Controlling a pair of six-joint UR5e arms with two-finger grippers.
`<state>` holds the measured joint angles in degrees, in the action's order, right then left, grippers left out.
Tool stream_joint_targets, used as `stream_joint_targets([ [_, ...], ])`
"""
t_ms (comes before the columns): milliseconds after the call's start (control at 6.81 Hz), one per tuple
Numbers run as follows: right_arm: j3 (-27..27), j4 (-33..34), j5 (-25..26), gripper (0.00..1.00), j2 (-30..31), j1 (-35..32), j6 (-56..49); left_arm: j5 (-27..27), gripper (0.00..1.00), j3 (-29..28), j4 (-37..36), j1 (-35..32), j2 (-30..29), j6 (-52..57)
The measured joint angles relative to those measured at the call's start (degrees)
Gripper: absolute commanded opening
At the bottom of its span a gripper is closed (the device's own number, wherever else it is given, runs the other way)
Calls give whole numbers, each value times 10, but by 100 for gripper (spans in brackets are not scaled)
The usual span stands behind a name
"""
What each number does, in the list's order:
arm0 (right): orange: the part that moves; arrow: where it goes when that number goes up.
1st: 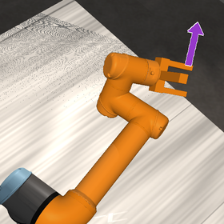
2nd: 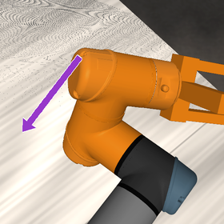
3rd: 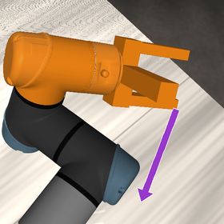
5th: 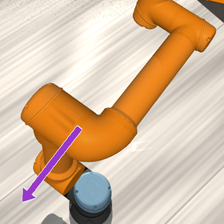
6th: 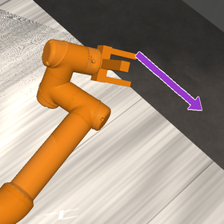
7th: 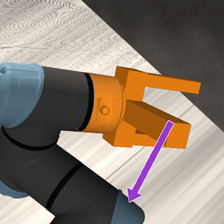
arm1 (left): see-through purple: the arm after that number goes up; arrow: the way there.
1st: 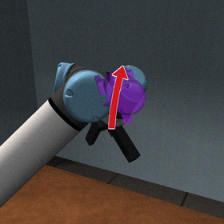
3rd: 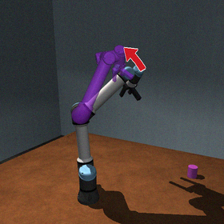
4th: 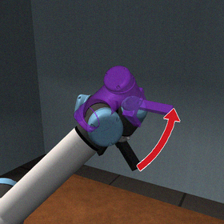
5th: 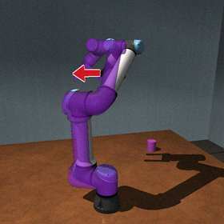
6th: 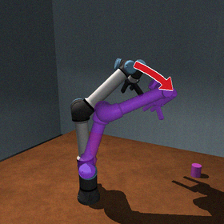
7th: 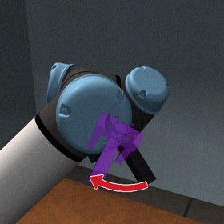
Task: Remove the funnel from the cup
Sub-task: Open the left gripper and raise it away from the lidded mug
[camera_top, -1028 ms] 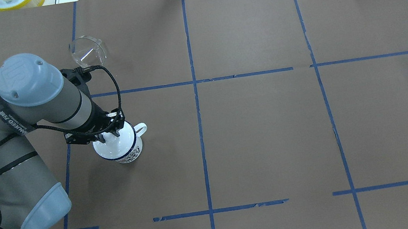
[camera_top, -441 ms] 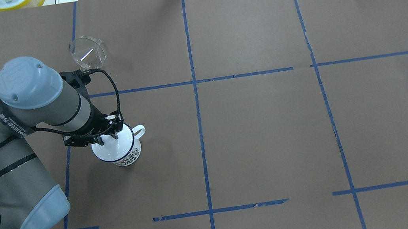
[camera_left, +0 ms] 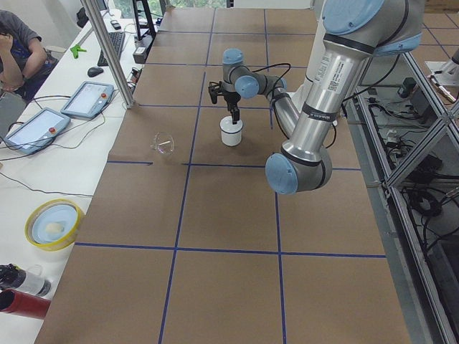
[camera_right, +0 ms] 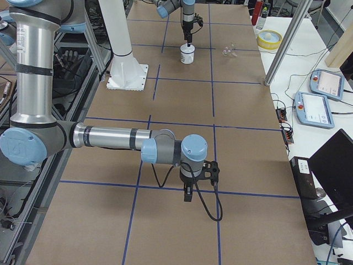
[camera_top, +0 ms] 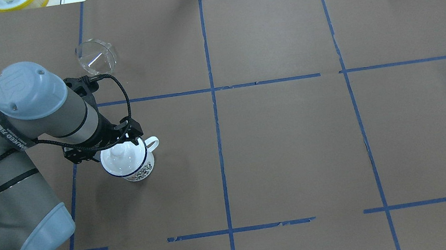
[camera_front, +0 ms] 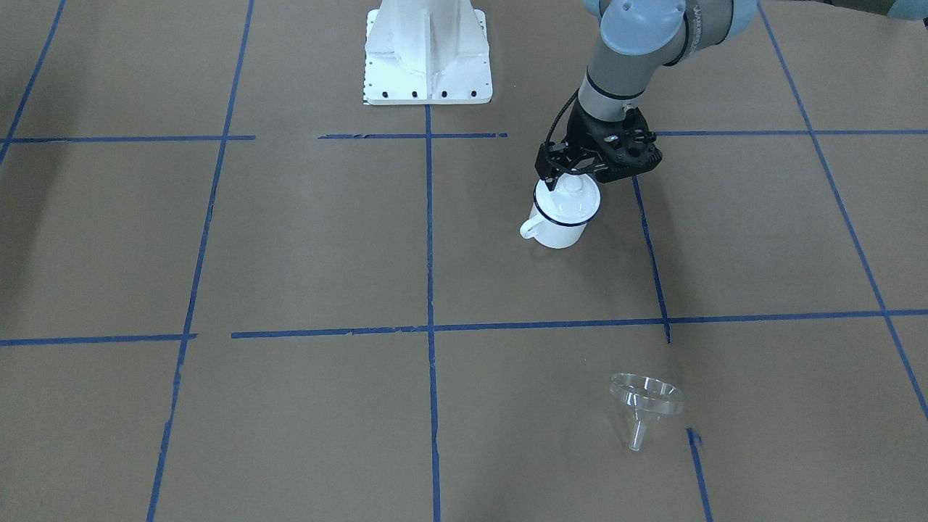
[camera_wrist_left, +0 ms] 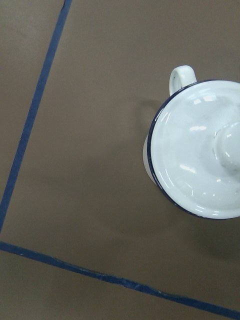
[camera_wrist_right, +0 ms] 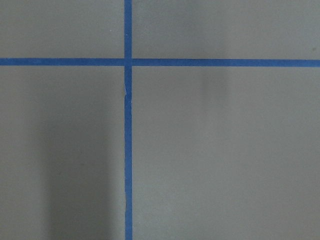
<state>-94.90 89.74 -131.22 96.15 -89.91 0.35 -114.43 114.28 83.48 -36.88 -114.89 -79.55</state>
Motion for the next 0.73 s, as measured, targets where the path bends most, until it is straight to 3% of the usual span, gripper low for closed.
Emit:
stream_joint_targets([
  [294, 0, 0, 0, 100, 0, 0, 0, -1, 100, 20, -2, -52, 6, 62],
  [734, 0, 0, 0, 100, 0, 0, 0, -94, 100, 4, 1, -251, 87, 376],
])
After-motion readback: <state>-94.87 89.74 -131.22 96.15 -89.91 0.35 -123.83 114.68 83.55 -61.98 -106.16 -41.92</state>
